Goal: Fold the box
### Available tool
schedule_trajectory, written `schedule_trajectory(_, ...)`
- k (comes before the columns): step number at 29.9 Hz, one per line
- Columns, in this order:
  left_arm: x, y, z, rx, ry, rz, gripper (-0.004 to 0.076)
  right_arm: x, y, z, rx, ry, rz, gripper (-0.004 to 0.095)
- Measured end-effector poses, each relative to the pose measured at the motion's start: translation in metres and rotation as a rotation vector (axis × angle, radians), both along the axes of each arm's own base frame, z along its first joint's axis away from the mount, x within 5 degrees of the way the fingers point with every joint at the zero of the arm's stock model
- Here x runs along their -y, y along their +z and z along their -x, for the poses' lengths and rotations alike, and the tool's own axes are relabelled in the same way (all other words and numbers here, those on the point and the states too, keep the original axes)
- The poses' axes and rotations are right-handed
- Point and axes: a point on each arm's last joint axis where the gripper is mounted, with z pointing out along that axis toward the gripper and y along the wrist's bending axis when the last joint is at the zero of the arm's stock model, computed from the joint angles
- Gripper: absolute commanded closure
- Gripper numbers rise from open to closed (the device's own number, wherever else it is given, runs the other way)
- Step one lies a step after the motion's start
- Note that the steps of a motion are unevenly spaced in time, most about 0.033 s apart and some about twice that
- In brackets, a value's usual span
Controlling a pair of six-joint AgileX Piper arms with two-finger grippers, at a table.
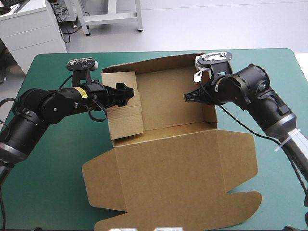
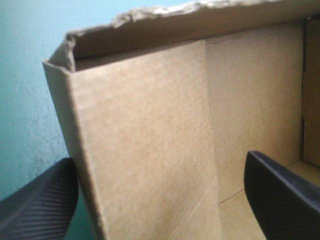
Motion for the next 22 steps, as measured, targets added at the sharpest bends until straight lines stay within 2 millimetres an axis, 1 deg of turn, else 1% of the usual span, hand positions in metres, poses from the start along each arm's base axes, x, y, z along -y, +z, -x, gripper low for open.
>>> schedule_trajectory(6, -0.010, 0.012, 0.021, -0.012, -0.024, -0.042, 0.0085, 0.000, 0.000, 0.000, -0.003, 0.001, -0.001, 0.0912)
schedule_trajectory(11, -0.022, 0.030, 0.046, 0.049, -0.026, -0.018, 0.0085, 0.000, 0.000, 0.000, -0.003, 0.000, -0.002, 0.0912)
schedule_trajectory(14, -0.028, 0.038, 0.060, 0.059, -0.034, -0.004, 0.0085, 0.000, 0.000, 0.000, -0.003, 0.000, -0.002, 0.0912)
schedule_trajectory(18, -0.028, 0.037, 0.065, 0.027, -0.047, -0.005, 0.0085, 0.000, 0.000, 0.000, -0.003, 0.000, -0.002, 0.0912)
schedule_trajectory(22, -0.027, 0.021, 0.062, -0.027, -0.039, -0.014, 0.0085, 0.000, 0.000, 0.000, -0.008, -0.002, -0.001, 0.0912)
